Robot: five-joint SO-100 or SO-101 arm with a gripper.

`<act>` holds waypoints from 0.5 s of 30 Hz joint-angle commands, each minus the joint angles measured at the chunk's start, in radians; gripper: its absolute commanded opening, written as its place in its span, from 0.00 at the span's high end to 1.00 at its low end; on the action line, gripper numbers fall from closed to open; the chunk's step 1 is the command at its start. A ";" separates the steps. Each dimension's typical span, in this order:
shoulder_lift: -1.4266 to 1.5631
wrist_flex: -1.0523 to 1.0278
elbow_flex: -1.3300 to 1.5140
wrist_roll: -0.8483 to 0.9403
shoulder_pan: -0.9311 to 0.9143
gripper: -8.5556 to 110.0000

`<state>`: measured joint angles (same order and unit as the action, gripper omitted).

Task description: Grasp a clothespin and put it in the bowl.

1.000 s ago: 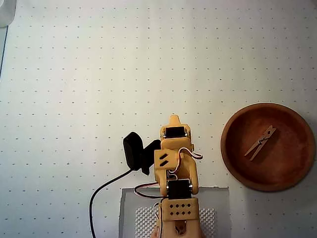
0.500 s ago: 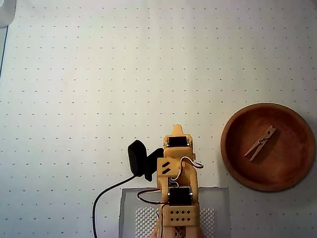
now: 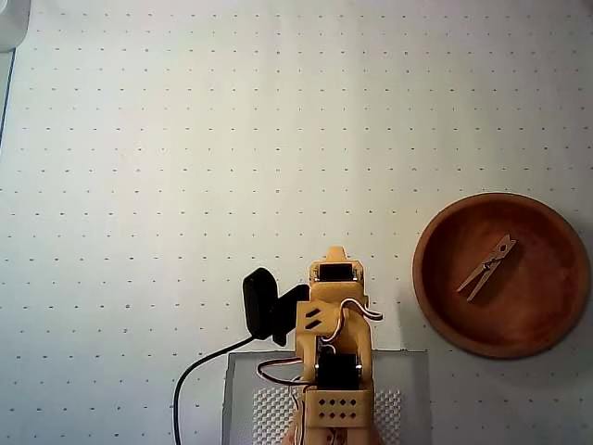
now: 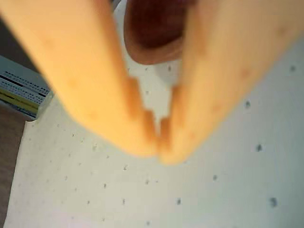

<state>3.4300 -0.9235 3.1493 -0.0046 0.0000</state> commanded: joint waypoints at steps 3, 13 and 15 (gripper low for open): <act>0.014 -0.052 -0.025 -0.011 0.003 0.96; 0.015 -0.063 -0.023 0.041 0.009 0.96; 0.015 -0.063 -0.021 0.057 0.009 0.96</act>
<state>3.4300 -0.9802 3.1493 0.0322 0.0015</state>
